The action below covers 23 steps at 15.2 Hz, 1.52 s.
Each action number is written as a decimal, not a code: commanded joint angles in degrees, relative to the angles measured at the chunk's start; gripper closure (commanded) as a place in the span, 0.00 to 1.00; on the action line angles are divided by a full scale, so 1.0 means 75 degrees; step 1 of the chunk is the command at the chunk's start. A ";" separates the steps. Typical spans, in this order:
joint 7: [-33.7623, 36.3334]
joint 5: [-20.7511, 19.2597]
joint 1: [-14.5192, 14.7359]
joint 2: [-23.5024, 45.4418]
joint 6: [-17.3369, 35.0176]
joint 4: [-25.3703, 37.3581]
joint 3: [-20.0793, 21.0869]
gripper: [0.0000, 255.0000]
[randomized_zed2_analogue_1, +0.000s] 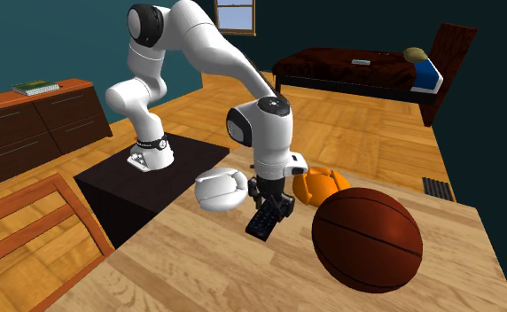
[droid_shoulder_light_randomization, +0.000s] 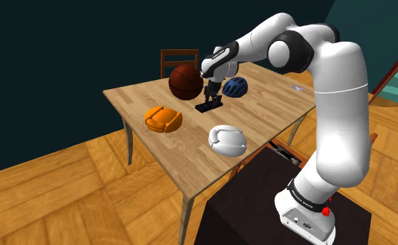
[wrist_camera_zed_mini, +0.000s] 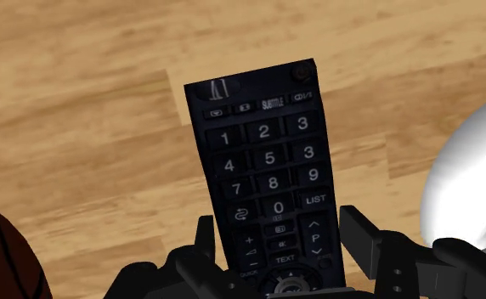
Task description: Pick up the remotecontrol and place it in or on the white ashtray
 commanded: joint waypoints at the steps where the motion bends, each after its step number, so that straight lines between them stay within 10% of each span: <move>1: 0.0030 -0.0058 0.0017 -0.0128 -0.0151 0.0027 -0.0041 1.00; 10: 0.0203 -0.0307 0.0110 -0.0638 -0.0828 0.0224 -0.0190 1.00; 23: 0.1431 -0.1867 0.1095 -0.4467 0.0752 -0.4824 -0.0481 1.00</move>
